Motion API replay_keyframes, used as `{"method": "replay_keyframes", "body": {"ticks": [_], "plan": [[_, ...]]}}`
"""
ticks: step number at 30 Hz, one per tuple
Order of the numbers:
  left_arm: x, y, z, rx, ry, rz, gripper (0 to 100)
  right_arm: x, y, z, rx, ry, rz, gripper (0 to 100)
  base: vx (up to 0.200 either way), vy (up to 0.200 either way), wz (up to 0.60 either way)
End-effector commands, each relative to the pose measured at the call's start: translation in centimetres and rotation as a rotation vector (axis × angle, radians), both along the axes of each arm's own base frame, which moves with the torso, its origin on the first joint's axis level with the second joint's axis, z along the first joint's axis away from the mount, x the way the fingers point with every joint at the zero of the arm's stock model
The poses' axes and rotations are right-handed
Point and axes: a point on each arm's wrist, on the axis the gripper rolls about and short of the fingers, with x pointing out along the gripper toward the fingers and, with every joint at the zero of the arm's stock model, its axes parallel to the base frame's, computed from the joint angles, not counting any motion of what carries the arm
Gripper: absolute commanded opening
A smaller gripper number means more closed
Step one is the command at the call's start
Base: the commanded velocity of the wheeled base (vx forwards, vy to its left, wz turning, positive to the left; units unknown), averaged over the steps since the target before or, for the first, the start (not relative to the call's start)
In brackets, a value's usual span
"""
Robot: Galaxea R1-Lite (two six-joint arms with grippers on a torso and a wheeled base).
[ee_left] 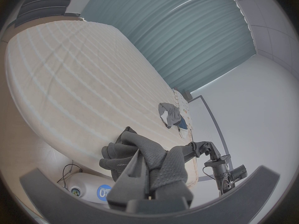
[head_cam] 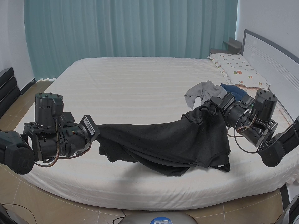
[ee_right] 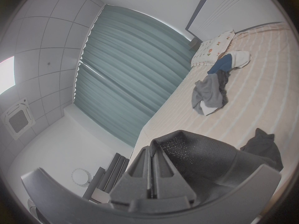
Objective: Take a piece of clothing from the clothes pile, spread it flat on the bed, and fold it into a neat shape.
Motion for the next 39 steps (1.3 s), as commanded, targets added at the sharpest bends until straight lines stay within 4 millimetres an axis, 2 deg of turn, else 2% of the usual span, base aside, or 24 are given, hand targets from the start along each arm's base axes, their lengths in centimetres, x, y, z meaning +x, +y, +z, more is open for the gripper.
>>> {"method": "replay_keyframes", "body": {"ticks": [1,7,13,28,32,39], "plan": [[0.0,0.1,0.1,-0.002,-0.004,0.004,0,-0.5,0.8,1.5,-0.010,-0.046,0.026,0,0.000,0.200,0.00],[0.0,0.3,0.6,-0.008,-0.018,0.011,0,-0.7,1.6,2.5,-0.038,-0.084,0.041,0,0.000,0.200,0.00],[-0.1,0.7,1.0,-0.014,-0.036,0.021,0,-0.9,1.5,2.9,-0.044,-0.093,0.039,0,0.000,0.200,0.00],[-0.3,1.1,1.5,-0.021,-0.053,0.035,0,-0.4,0.2,2.3,-0.054,-0.071,-0.001,0,0.000,0.200,0.00],[-0.9,0.8,0.8,-0.011,-0.027,0.010,0,-0.6,-1.0,1.7,-0.068,-0.047,-0.023,0,0.000,0.000,0.00],[-0.9,-0.2,0.7,-0.013,-0.018,-0.034,0,-2.2,-1.9,1.1,-0.077,-0.021,-0.028,0,0.000,0.000,0.00]]}}
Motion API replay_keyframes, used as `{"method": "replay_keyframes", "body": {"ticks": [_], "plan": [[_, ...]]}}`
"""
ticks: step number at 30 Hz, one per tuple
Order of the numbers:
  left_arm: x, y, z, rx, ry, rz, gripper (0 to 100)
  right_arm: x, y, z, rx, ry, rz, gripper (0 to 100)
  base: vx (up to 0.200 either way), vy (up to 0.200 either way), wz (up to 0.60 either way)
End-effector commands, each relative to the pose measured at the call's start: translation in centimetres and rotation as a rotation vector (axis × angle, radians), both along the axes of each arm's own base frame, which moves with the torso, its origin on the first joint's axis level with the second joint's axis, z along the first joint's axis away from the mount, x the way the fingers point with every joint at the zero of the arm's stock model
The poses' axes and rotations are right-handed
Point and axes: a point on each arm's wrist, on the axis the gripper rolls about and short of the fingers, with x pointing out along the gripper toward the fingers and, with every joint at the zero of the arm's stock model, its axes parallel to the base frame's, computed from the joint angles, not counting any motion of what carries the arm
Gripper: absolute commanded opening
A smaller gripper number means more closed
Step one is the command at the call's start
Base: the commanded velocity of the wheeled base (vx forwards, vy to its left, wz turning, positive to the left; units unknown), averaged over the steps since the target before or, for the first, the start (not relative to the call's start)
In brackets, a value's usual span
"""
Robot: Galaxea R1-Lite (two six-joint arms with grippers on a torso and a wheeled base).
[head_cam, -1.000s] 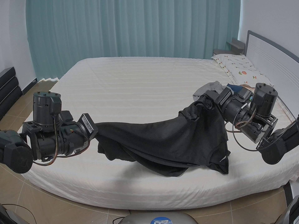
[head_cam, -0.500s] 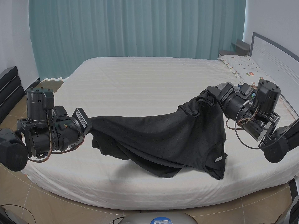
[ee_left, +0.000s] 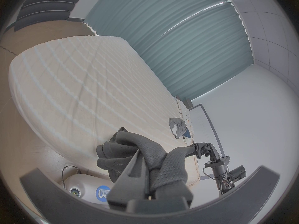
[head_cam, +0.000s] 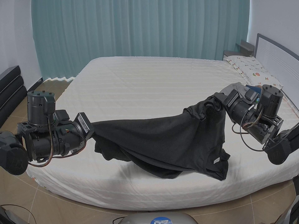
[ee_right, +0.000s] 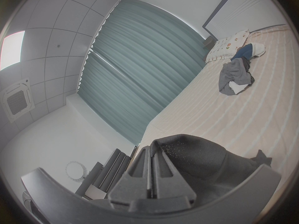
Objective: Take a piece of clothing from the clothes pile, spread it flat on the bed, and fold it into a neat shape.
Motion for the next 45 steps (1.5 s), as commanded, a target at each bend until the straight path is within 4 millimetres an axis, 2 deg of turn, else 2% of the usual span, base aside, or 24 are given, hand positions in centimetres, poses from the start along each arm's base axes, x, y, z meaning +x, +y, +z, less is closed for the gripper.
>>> {"method": "replay_keyframes", "body": {"ticks": [1,3,9,18,19,21,24,27,28,29,31,34,35,37,38,40,44,45], "plan": [[-0.2,-0.8,0.0,0.000,0.004,-0.031,0,-1.3,-0.6,0.0,-0.001,0.005,-0.003,0,0.000,0.000,0.00],[-0.4,-0.9,0.0,0.001,0.005,-0.038,0,-1.5,-0.7,-0.1,0.000,0.008,-0.004,0,-0.200,0.000,0.00],[-1.3,-1.3,-0.2,0.013,0.008,-0.058,0,-3.9,-1.5,0.7,0.004,-0.007,0.003,0,-0.200,0.000,0.00],[-3.8,0.1,2.9,-0.021,-0.084,-0.058,0,-8.1,-3.2,4.2,0.014,-0.112,-0.008,0,-0.200,0.000,0.00],[-4.4,0.4,3.7,-0.023,-0.114,-0.062,0,-9.0,-3.6,5.4,0.012,-0.159,-0.014,0,-0.200,0.000,0.00],[-4.8,0.6,4.4,-0.025,-0.141,-0.064,0,-9.7,-3.9,6.5,0.024,-0.199,-0.015,0,0.000,0.000,0.00],[-5.1,1.2,7.2,-0.035,-0.224,-0.055,0,-11.2,-4.7,10.6,0.061,-0.291,-0.026,0,0.000,0.000,0.00],[-4.5,1.8,9.7,-0.041,-0.250,-0.018,0,-11.9,-5.2,14.5,0.078,-0.336,-0.036,0,0.000,0.000,0.00],[-4.5,1.8,9.7,-0.041,-0.250,-0.018,0,-11.9,-5.2,14.5,0.078,-0.336,-0.036,0,0.000,0.000,0.00],[-4.1,2.0,11.3,-0.046,-0.266,0.001,0,-11.7,-5.5,16.9,0.083,-0.358,-0.053,0,0.000,0.000,0.00],[-3.0,1.7,12.0,-0.042,-0.252,0.009,0,-10.6,-5.7,19.4,0.083,-0.380,-0.080,0,0.000,0.000,0.00],[-1.4,1.1,11.5,-0.021,-0.202,0.014,0,-8.0,-6.0,21.2,0.068,-0.366,-0.132,0,0.000,0.000,0.00],[-1.3,1.1,11.5,-0.019,-0.198,0.014,0,-7.8,-6.0,21.2,0.067,-0.362,-0.135,0,0.000,0.000,0.00],[0.6,0.3,10.3,0.000,-0.137,0.014,0,-4.7,-5.5,21.2,0.049,-0.312,-0.152,0,0.000,0.000,0.00],[0.6,0.3,10.3,0.000,-0.137,0.014,0,-4.7,-5.5,21.2,0.049,-0.312,-0.152,0,0.000,0.000,0.00],[2.9,-0.2,8.6,0.021,-0.087,0.025,0,-1.5,-5.1,20.4,0.036,-0.276,-0.170,0,0.000,0.000,0.00],[5.0,-0.6,7.5,0.025,-0.046,0.038,0,1.6,-4.5,18.9,0.023,-0.235,-0.176,0,0.050,0.000,0.00],[5.8,-0.8,7.0,0.021,-0.027,0.037,0,2.9,-4.2,17.9,0.011,-0.208,-0.174,0,0.200,0.000,0.00]]}}
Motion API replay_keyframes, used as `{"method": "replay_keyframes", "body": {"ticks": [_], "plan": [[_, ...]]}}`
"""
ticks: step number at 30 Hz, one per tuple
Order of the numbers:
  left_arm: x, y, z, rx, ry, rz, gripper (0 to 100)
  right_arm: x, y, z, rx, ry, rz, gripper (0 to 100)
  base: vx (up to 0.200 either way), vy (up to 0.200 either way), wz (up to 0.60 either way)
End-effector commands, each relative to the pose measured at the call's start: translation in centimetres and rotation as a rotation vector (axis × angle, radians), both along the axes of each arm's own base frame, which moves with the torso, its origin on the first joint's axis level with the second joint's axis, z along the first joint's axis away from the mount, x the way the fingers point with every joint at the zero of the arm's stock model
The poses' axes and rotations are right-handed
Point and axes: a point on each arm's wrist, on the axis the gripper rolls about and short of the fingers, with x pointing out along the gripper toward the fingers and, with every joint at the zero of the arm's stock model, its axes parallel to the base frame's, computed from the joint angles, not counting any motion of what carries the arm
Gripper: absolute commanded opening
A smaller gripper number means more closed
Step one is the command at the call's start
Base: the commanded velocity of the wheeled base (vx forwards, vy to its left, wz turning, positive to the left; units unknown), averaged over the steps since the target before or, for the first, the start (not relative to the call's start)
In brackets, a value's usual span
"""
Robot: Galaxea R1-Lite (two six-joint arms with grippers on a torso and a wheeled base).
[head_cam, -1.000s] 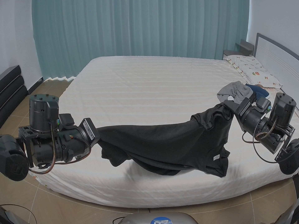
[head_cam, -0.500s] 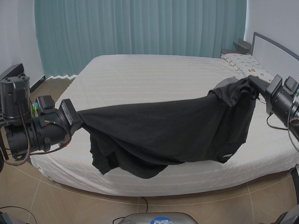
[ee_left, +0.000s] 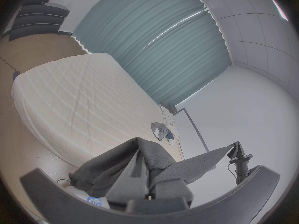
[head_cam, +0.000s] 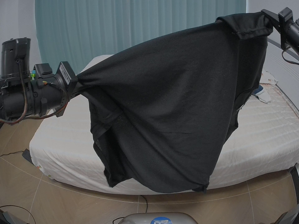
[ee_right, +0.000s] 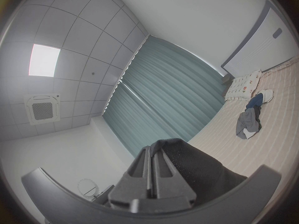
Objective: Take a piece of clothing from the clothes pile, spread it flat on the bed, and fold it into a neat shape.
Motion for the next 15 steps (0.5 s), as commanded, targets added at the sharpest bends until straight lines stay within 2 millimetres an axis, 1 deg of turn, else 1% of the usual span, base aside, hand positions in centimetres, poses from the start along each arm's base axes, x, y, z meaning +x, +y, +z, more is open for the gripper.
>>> {"method": "replay_keyframes", "body": {"ticks": [1,3,5,9,10,15], "plan": [[5.9,-1.4,-3.3,0.029,0.132,0.028,0,8.7,1.0,-3.8,-0.042,0.153,-0.048,0,0.200,0.000,0.00],[7.2,-1.9,-4.4,0.039,0.162,0.029,0,10.3,1.2,-5.1,-0.048,0.176,-0.051,0,0.200,0.000,0.00],[8.2,-2.2,-5.2,0.046,0.180,0.028,0,11.4,1.4,-5.8,-0.045,0.160,-0.055,0,0.200,0.000,0.00],[9.9,-2.8,-6.3,0.056,0.203,0.034,0,12.6,1.6,-6.7,-0.051,0.149,-0.062,0,0.200,0.000,0.00],[10.7,-2.8,-6.9,0.059,0.213,0.040,0,13.0,1.7,-7.1,-0.061,0.156,-0.071,0,0.200,0.000,0.00],[13.2,-3.3,-8.8,0.069,0.242,0.054,0,14.7,1.8,-8.5,-0.067,0.169,-0.087,0,0.200,0.000,0.00]]}}
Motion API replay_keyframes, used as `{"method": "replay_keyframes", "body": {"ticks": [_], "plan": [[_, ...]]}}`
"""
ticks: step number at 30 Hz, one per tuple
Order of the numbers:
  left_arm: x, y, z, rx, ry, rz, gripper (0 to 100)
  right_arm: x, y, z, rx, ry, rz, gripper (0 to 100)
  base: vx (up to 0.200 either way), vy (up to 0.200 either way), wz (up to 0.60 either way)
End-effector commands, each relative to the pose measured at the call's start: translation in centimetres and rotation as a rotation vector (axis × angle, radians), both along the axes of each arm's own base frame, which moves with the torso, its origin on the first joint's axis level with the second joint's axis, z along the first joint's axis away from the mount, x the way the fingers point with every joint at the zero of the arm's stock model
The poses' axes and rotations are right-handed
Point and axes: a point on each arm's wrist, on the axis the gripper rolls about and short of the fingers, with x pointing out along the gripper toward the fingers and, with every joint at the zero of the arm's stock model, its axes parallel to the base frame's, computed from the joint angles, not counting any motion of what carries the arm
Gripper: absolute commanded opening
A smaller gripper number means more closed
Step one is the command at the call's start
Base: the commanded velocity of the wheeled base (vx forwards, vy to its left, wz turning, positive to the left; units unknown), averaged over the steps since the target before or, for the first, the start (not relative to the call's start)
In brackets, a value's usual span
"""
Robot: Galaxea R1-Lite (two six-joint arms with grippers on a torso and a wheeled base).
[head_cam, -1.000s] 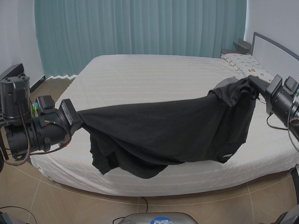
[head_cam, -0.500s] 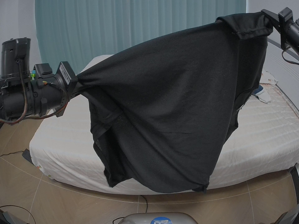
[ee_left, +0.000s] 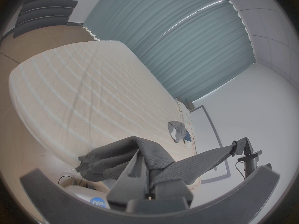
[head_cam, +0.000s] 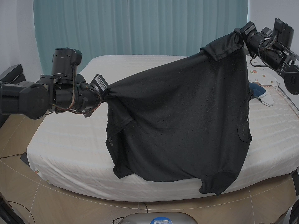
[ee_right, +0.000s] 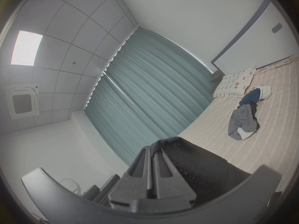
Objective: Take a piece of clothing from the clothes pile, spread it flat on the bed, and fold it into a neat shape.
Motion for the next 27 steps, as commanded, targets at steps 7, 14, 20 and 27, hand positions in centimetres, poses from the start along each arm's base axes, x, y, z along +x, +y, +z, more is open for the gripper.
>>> {"method": "replay_keyframes", "body": {"ticks": [7,14,20,27], "plan": [[7.0,-1.6,-6.6,0.037,0.105,0.020,0,5.6,0.9,-6.2,-0.029,0.078,-0.017,0,0.200,0.000,0.00],[9.0,-2.5,-9.9,0.056,0.151,0.017,0,8.0,1.4,-11.7,-0.058,0.184,-0.018,0,0.171,0.000,0.00],[10.3,-3.0,-12.9,0.065,0.202,0.032,0,10.1,1.6,-16.5,-0.072,0.265,-0.035,0,0.000,0.000,0.00],[12.2,-3.5,-14.6,-0.017,0.233,0.089,0,11.8,1.7,-20.9,-0.077,0.325,-0.055,0,0.000,0.000,0.00]]}}
